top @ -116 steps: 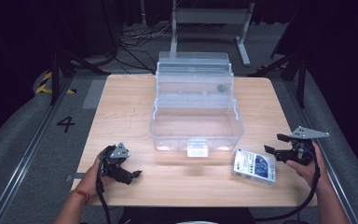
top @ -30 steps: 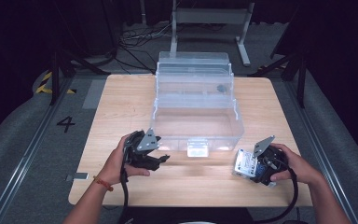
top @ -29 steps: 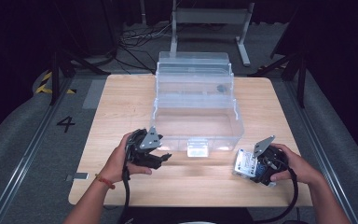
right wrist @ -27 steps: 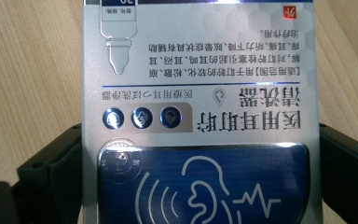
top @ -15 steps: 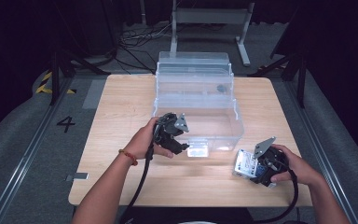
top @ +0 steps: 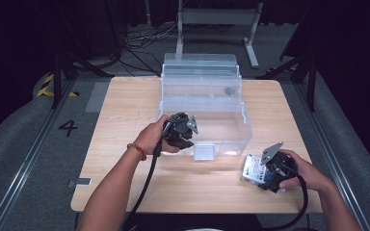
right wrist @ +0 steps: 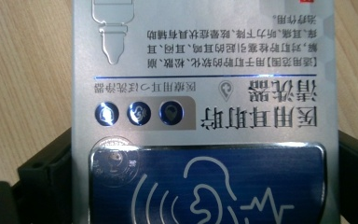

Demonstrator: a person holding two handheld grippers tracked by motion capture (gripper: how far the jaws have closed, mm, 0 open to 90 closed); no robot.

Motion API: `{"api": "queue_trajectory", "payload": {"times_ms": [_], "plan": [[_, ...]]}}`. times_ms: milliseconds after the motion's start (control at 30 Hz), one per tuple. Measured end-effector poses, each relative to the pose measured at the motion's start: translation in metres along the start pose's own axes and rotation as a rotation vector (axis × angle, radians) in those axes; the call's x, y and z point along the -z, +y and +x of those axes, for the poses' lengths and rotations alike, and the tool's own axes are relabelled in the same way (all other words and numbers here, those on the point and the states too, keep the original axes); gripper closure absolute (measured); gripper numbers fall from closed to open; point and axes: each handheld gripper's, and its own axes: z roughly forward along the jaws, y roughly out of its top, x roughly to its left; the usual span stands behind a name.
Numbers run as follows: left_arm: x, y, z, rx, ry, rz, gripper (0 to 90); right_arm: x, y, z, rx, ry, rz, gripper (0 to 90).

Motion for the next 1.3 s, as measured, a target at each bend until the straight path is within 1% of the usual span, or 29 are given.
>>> {"api": "queue_trajectory", "payload": {"times_ms": [67, 100, 133, 167, 200, 233, 267, 300, 367, 467, 533, 567, 633, 667, 733, 800, 833, 867, 900, 933, 967, 1000, 1033, 1067, 1100, 1133, 1167, 1233, 1300], "plan": [[0.0, 0.002, 0.003, -0.013, -0.019, 0.014, 70.1, -0.001, 0.0, 0.0, -0.004, -0.002, 0.005, 3.8], [-0.001, 0.003, 0.005, 0.003, -0.036, 0.025, 70.0, -0.002, 0.0, 0.0, 0.002, 0.001, 0.01, 3.8], [-0.003, 0.006, 0.007, -0.002, -0.048, 0.04, 69.3, -0.003, 0.0, 0.0, 0.004, 0.001, 0.013, 3.6], [-0.005, 0.009, 0.007, -0.025, -0.048, 0.061, 69.0, -0.003, 0.0, 0.0, 0.004, 0.0, 0.013, 3.7], [-0.008, 0.012, 0.006, -0.036, -0.042, 0.086, 69.7, -0.003, 0.0, 0.0, 0.005, 0.001, 0.015, 3.8], [-0.01, 0.015, 0.007, -0.043, -0.047, 0.112, 70.4, -0.003, 0.0, 0.0, 0.006, 0.001, 0.016, 3.8], [-0.01, 0.015, 0.007, -0.043, -0.047, 0.112, 70.5, -0.003, 0.0, 0.0, 0.006, 0.001, 0.016, 3.8], [-0.011, 0.018, 0.007, -0.052, -0.052, 0.128, 70.5, -0.003, 0.0, 0.0, 0.004, 0.0, 0.014, 3.9], [-0.012, 0.017, 0.008, -0.05, -0.064, 0.118, 71.1, -0.003, -0.001, 0.0, 0.002, -0.002, 0.01, 3.9], [-0.01, 0.015, 0.007, -0.064, -0.081, 0.118, 71.9, -0.003, -0.001, 0.0, 0.004, -0.001, 0.01, 4.0], [-0.009, 0.014, 0.003, -0.083, -0.094, 0.111, 72.6, -0.003, -0.001, 0.0, 0.007, 0.0, 0.01, 4.1], [-0.009, 0.014, 0.003, -0.083, -0.094, 0.111, 73.0, -0.003, -0.001, 0.0, 0.007, 0.0, 0.01, 4.1], [-0.007, 0.012, -0.002, -0.107, -0.101, 0.115, 73.4, -0.002, -0.001, 0.001, 0.005, 0.004, 0.009, 4.2], [-0.005, 0.009, -0.004, -0.111, -0.11, 0.116, 73.5, -0.002, -0.001, 0.001, 0.002, 0.014, 0.006, 4.2], [-0.002, 0.004, -0.007, -0.116, -0.107, 0.114, 73.5, -0.002, -0.002, 0.0, -0.008, 0.009, 0.004, 4.2], [0.0, -0.002, -0.009, -0.092, -0.108, 0.093, 72.8, -0.001, -0.002, 0.0, -0.004, 0.009, 0.006, 4.3], [0.002, -0.005, -0.009, -0.081, -0.106, 0.092, 72.3, -0.001, -0.002, -0.001, 0.0, 0.009, 0.008, 4.3], [0.003, -0.008, -0.01, -0.07, -0.1, 0.085, 71.8, -0.001, -0.002, 0.0, -0.001, 0.008, 0.007, 4.4], [0.007, -0.01, -0.012, -0.05, -0.084, 0.072, 70.9, 0.0, -0.002, 0.0, -0.002, 0.005, 0.012, 4.4], [0.012, -0.012, -0.015, -0.048, -0.075, 0.045, 68.3, 0.0, -0.002, 0.0, 0.002, 0.004, 0.009, 4.4], [0.012, -0.012, -0.015, -0.048, -0.075, 0.045, 62.3, 0.001, -0.002, 0.0, 0.003, -0.005, 0.006, 4.5], [0.017, -0.013, -0.018, -0.048, -0.035, 0.031, 55.6, 0.001, -0.002, 0.0, -0.004, -0.009, 0.004, 4.5], [0.023, -0.014, -0.021, -0.026, -0.01, 0.015, 54.7, 0.001, -0.002, 0.0, -0.004, -0.01, 0.001, 4.5], [0.033, -0.018, -0.028, -0.022, 0.016, -0.046, 52.1, 0.002, -0.002, -0.001, -0.003, -0.003, -0.001, 4.4], [0.042, -0.022, -0.036, 0.001, 0.066, -0.09, 48.6, 0.002, -0.003, -0.001, -0.012, -0.008, -0.006, 4.4], [0.042, -0.022, -0.036, 0.001, 0.066, -0.09, 48.0, 0.002, -0.003, -0.001, -0.012, -0.008, -0.006, 4.4], [0.048, -0.026, -0.04, 0.017, 0.082, -0.122, 48.0, 0.002, -0.003, -0.002, -0.017, 0.001, -0.012, 4.5], [0.059, -0.038, -0.052, 0.059, 0.13, -0.21, 43.8, 0.001, -0.004, -0.003, -0.03, -0.015, -0.009, 4.4], [0.067, -0.052, -0.064, 0.089, 0.186, -0.258, 39.7, 0.002, -0.006, -0.004, -0.038, -0.019, -0.018, 4.5]]}}
